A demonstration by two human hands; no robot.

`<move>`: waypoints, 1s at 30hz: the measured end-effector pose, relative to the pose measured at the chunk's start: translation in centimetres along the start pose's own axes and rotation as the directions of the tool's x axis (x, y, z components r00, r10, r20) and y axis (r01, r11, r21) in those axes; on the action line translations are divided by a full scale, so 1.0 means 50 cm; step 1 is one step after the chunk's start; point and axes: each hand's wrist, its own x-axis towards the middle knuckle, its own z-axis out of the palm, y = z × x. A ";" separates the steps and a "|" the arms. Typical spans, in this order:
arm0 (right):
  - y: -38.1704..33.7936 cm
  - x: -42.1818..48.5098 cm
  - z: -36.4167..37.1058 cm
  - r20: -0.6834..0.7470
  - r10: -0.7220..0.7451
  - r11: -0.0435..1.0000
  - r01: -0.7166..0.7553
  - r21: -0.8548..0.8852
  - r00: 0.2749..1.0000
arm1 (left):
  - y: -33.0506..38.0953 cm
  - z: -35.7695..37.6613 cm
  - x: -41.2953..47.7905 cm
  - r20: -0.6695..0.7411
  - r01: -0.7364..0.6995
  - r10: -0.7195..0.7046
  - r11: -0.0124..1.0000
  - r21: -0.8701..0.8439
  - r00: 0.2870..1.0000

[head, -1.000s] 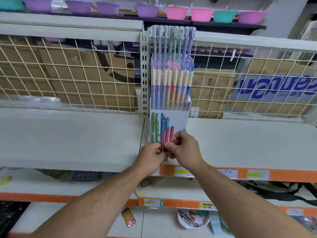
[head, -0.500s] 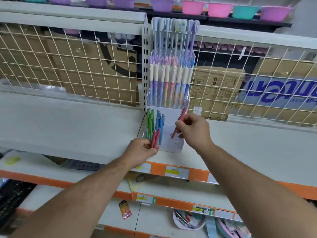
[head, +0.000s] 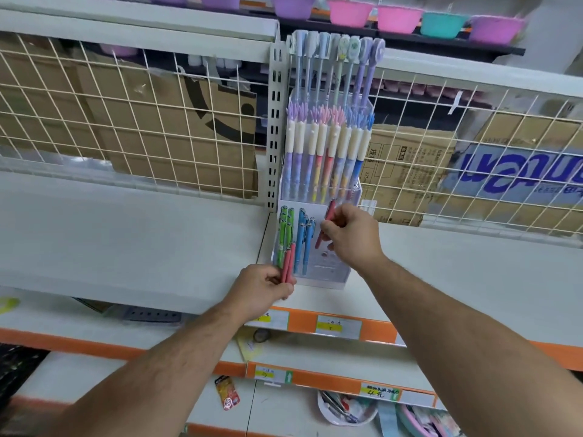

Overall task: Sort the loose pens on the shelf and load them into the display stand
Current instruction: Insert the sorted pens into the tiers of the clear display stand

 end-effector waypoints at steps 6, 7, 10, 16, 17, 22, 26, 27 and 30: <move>-0.013 0.004 0.007 0.007 -0.003 0.999 0.003 -0.035 1.000 | -0.003 0.000 0.000 0.013 0.002 -0.002 1.000 -0.005 1.000; -0.014 0.003 0.008 0.005 -0.002 0.999 0.003 -0.039 1.000 | -0.002 0.000 -0.002 0.012 0.000 0.000 1.000 -0.001 1.000; -0.011 0.002 0.008 -0.005 0.008 0.999 -0.008 -0.031 1.000 | 0.001 0.000 -0.005 0.014 -0.007 0.007 1.000 0.003 1.000; -0.008 0.002 0.008 0.001 -0.001 1.000 0.001 -0.012 1.000 | 0.003 -0.002 -0.006 0.023 -0.013 0.012 1.000 0.024 1.000; -0.007 0.002 0.010 -0.003 -0.004 1.000 0.004 -0.012 1.000 | 0.004 -0.002 -0.006 0.022 -0.012 0.011 1.000 0.026 1.000; -0.007 0.010 0.014 0.000 -0.013 0.999 0.013 -0.046 1.000 | 0.007 0.000 -0.008 0.017 -0.013 0.012 1.000 0.028 1.000; -0.004 0.015 0.015 0.000 -0.043 0.993 0.043 -0.107 0.999 | 0.008 -0.001 -0.009 0.022 -0.012 0.011 1.000 0.028 1.000; -0.002 0.015 0.015 -0.002 -0.042 0.993 0.041 -0.114 0.999 | 0.008 -0.001 -0.010 0.021 -0.010 0.009 1.000 0.027 1.000; -0.001 0.014 0.014 -0.016 -0.036 0.992 0.033 -0.125 0.999 | 0.008 0.000 -0.010 0.018 -0.008 0.007 1.000 0.027 1.000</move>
